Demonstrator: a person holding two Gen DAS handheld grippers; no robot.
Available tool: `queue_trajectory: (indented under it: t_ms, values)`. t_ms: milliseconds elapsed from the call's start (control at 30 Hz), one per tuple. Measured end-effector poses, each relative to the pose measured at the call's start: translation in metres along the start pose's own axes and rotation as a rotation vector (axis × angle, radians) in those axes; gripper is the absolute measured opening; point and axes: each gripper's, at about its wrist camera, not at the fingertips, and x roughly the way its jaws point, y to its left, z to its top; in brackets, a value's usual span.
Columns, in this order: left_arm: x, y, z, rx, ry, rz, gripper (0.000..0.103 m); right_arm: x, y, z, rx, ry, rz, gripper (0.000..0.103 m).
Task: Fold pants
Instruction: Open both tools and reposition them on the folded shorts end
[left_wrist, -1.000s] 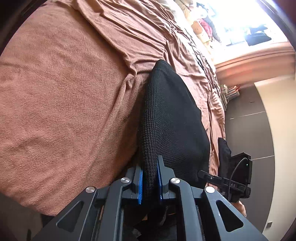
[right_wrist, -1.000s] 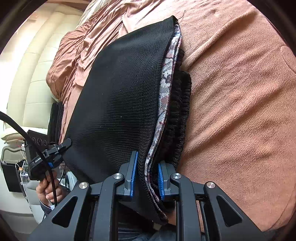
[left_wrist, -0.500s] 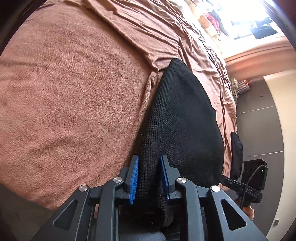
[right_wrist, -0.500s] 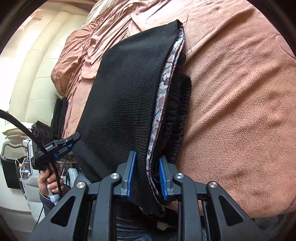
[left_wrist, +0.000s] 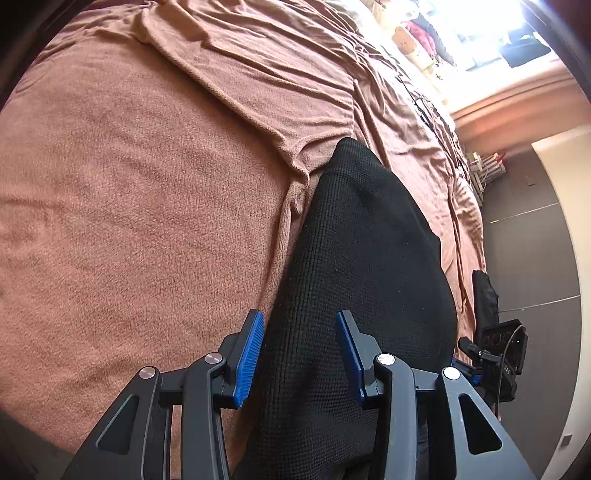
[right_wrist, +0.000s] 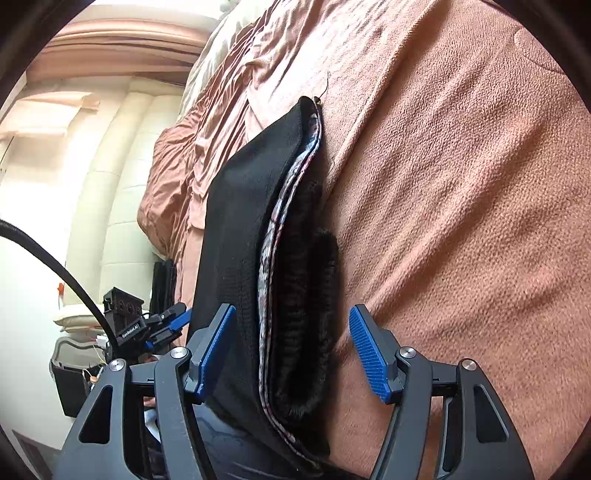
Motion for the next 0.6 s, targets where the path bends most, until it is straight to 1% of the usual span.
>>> queue_trajectory:
  t_ms: [33, 133, 267, 400, 467, 600]
  values:
    - [0.002, -0.002, 0.002, 0.007, 0.001, 0.003, 0.043, 0.002, -0.004, 0.002, 0.009, -0.009, 0.023, 0.062]
    - [0.008, -0.008, 0.011, 0.024, 0.007, 0.011, 0.043, 0.008, -0.013, 0.006, 0.032, -0.029, 0.054, 0.062]
    - [0.018, -0.017, 0.023, 0.044, 0.019, 0.018, 0.043, 0.014, -0.029, 0.007, 0.065, -0.033, 0.101, 0.064]
    - [0.025, -0.022, 0.035, 0.067, 0.021, 0.028, 0.043, 0.017, -0.034, 0.007, 0.073, -0.036, 0.147, 0.075]
    - [0.029, -0.022, 0.04, 0.075, 0.02, 0.035, 0.043, 0.023, -0.035, 0.01, 0.073, -0.035, 0.146, 0.075]
    - [0.039, -0.019, 0.048, 0.072, 0.034, 0.046, 0.043, 0.03, -0.031, 0.013, 0.074, -0.032, 0.113, 0.076]
